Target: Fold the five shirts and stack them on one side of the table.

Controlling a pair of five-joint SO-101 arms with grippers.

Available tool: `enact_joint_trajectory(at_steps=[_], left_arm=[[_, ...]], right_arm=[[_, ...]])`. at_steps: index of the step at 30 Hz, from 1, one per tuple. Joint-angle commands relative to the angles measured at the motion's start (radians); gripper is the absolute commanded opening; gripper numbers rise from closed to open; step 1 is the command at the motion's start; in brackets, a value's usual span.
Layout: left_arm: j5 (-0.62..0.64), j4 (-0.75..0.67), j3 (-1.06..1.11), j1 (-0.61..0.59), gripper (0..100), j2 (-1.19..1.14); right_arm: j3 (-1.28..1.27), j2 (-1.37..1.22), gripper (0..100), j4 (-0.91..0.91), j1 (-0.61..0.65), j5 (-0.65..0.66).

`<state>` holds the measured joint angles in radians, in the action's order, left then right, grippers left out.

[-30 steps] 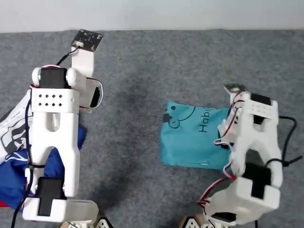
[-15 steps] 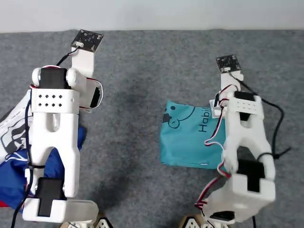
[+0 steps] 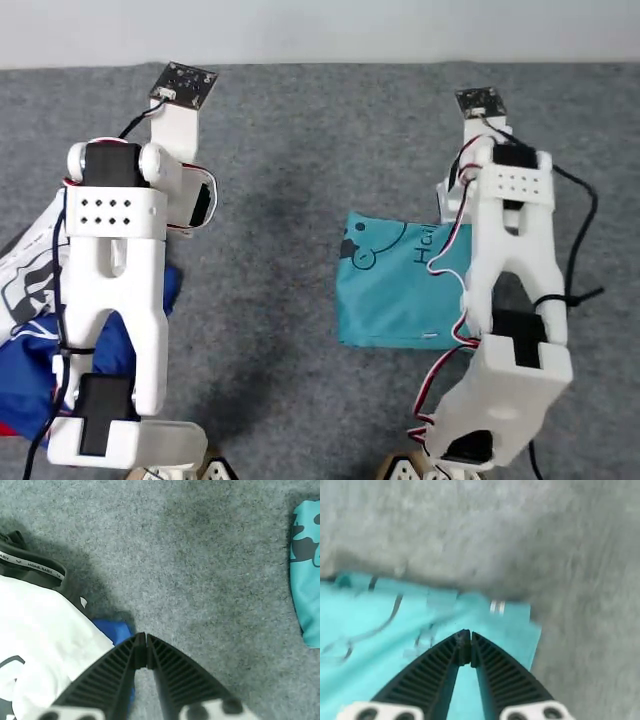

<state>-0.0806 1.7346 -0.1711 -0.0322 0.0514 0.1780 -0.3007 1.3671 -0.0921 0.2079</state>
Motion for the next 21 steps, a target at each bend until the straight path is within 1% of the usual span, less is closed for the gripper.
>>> enact_joint_trajectory(at_steps=[1, 4, 6, 16, 21], left_arm=[[-0.006, 0.018, 0.002, -0.006, 1, 0.044], [-0.006, 0.018, 0.002, 0.0, 1, 0.044], [-0.006, 0.018, 0.002, 0.0, 1, 0.044], [-0.008, 0.018, 0.004, 0.0, 1, 0.044], [-0.008, 0.018, 0.004, 0.0, 1, 0.044]], right_arm=[[0.097, 0.077, 8.8, 0.165, 0.005, -0.018], [0.098, 0.076, 15.7, 0.188, 0.005, -0.049], [0.097, 0.074, 17.4, 0.183, 0.004, -0.077], [0.103, -0.042, 17.3, 0.124, -0.016, -0.084], [0.141, -0.045, 17.3, 0.128, -0.016, -0.084]])
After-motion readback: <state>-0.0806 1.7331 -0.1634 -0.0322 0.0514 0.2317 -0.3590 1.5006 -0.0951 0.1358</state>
